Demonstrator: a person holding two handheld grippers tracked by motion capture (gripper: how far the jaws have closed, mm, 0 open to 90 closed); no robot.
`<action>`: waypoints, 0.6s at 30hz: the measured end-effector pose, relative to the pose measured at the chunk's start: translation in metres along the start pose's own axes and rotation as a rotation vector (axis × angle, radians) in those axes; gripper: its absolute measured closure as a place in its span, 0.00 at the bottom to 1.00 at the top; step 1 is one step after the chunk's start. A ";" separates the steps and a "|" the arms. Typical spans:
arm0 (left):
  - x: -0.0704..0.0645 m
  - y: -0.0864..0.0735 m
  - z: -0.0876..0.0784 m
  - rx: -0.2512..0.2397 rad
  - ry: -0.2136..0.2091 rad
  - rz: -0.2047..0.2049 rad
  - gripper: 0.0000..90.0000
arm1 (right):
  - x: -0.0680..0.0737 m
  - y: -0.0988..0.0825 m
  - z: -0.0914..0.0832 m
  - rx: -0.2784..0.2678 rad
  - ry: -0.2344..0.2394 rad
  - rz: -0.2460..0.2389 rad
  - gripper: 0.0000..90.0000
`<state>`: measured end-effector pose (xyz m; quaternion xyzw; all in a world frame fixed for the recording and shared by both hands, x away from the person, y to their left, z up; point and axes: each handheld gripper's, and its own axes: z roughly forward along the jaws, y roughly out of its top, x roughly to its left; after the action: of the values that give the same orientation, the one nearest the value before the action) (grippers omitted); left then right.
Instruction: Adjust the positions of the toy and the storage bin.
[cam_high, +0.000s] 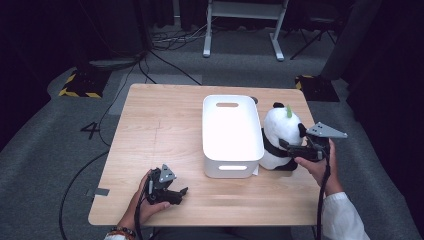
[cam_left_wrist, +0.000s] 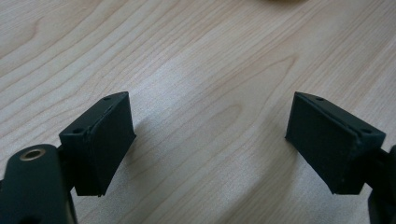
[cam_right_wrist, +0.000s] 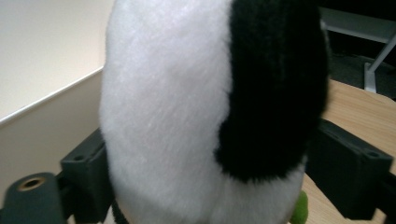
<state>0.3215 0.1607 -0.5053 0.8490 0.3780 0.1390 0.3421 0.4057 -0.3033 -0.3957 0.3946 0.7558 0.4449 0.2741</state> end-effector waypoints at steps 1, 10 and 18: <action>0.000 0.000 0.000 0.000 0.000 0.000 0.17 | 0.000 0.000 0.000 0.000 -0.002 0.000 0.19; 0.000 0.000 0.000 0.000 0.000 0.000 0.17 | -0.003 -0.006 -0.005 -0.026 0.011 -0.011 0.38; 0.000 0.000 0.000 0.000 0.000 -0.001 0.17 | -0.005 -0.020 -0.015 -0.094 0.025 -0.006 0.44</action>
<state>0.3215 0.1607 -0.5053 0.8487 0.3785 0.1390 0.3421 0.3904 -0.3204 -0.4067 0.3736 0.7386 0.4839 0.2841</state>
